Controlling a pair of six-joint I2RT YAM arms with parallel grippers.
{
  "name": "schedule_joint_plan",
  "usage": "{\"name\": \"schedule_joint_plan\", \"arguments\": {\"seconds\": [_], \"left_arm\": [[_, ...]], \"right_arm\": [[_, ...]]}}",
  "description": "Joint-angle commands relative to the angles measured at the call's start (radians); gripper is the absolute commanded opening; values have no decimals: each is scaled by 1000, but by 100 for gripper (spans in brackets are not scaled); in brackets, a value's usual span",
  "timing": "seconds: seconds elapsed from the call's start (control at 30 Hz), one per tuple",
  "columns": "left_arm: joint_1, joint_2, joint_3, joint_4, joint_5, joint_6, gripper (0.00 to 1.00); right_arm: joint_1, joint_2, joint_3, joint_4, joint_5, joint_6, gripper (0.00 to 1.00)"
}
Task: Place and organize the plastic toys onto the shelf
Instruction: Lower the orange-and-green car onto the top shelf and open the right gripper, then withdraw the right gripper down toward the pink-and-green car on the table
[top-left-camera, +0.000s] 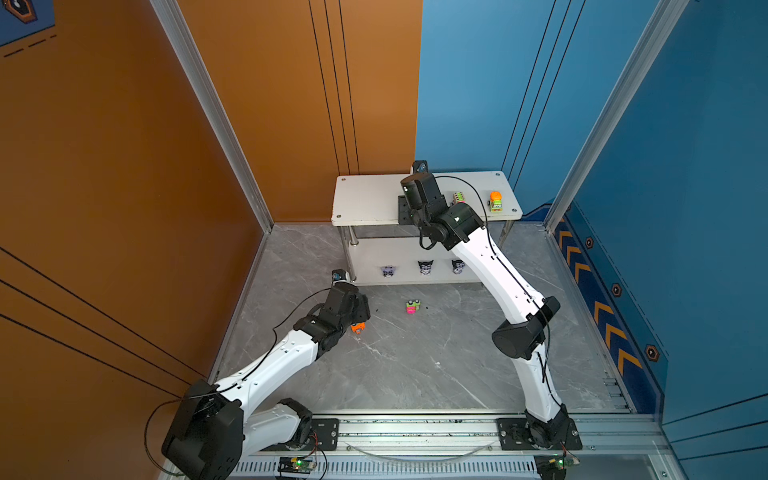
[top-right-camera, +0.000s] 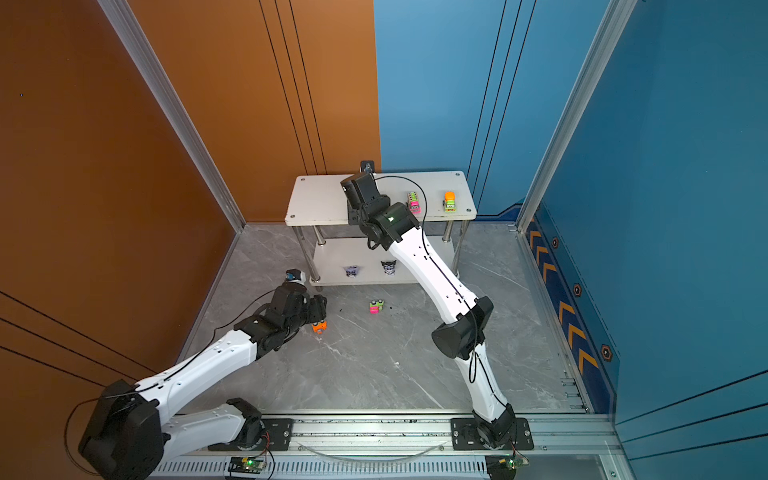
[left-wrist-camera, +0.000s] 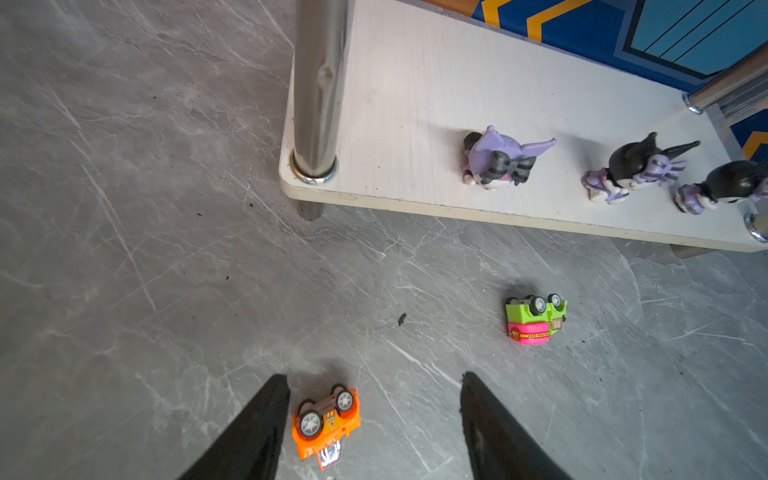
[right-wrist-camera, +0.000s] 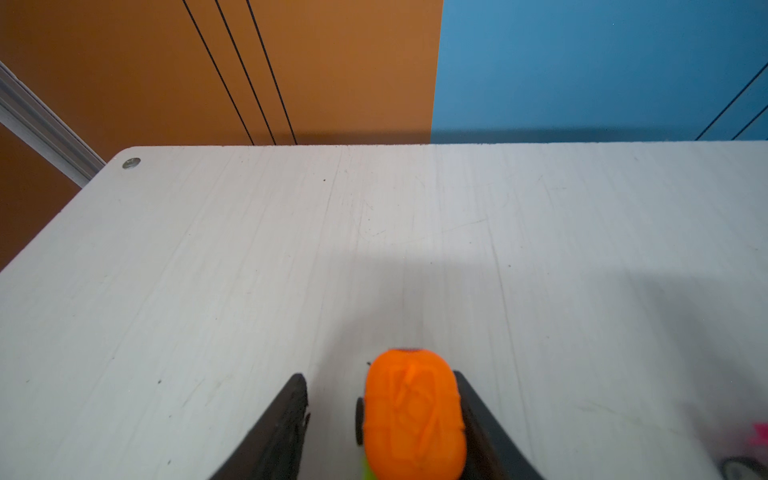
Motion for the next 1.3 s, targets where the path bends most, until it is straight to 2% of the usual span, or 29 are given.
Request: {"name": "schedule_joint_plan", "arguments": {"seconds": [0.0,0.43,0.6,0.7,0.83,0.93,1.03,1.1,1.17,1.27], "left_arm": [[10,-24,-9,-28,8,1,67],[9,-60,-5,-66,-15,3,67],[9,-91,-9,-118,-42,9,66],[10,-112,-17,-143,-54,11,63],[12,-130,-38,-176,-70,6,63],[10,-124,-58,-183,-65,-5,61],[8,-105,-86,-182,-67,-29,60],[7,-81,-112,-154,-60,-53,60],[4,-47,-136,-102,-38,-79,61],[-6,24,-144,-33,-19,-107,62]], "right_arm": [[-6,-35,-19,-6,-64,8,56],[-16,-190,-33,11,-77,-41,62],[4,-306,-162,30,-103,-88,50],[40,-423,-333,79,-139,-128,43],[124,-644,-688,249,-156,-207,26],[167,-809,-980,407,-167,-220,21],[182,-927,-1239,550,-277,-200,19],[198,-957,-1373,616,-367,-200,19],[219,-945,-1452,639,-385,-204,19],[231,-872,-1480,579,-389,-198,18]]}}
